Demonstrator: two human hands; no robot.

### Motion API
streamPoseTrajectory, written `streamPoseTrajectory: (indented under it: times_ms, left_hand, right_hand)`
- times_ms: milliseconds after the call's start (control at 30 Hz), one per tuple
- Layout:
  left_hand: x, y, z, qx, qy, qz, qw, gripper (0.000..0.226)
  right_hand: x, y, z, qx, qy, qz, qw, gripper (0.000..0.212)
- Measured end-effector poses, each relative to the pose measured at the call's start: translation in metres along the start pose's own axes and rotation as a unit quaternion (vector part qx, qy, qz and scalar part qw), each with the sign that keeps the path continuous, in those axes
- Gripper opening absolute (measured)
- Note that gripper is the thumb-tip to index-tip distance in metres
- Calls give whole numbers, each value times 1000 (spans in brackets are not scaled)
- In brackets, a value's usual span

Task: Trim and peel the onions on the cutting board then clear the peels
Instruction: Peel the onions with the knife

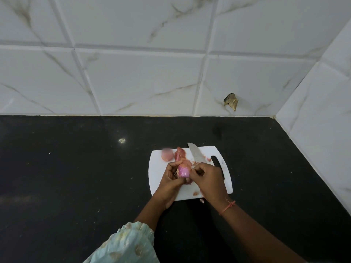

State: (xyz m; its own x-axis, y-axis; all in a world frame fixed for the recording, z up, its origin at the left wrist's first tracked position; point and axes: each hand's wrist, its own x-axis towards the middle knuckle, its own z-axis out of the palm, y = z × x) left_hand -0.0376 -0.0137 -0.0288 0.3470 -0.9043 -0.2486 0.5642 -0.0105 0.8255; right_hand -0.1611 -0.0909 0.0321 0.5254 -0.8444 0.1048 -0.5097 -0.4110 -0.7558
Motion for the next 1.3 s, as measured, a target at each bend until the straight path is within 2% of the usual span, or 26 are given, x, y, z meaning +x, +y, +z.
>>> streamPoseTrajectory:
  times_ms: [500, 600, 1033, 1300]
  left_hand:
    - [-2, 4, 2, -5, 3, -4, 1000, 68]
    - [-3, 5, 4, -8, 1, 0, 1000, 63]
    - [-3, 5, 4, -10, -7, 4, 1000, 79]
    - [-2, 3, 1, -17, -1, 7, 1000, 63]
  right_hand:
    - [-1, -6, -2, 2, -12, 10, 1000, 11]
    - [-1, -7, -4, 33, -26, 28, 999, 9]
    - [-2, -6, -4, 7, -34, -3, 999, 13]
    - [-6, -6, -5, 34, -29, -1, 999, 12]
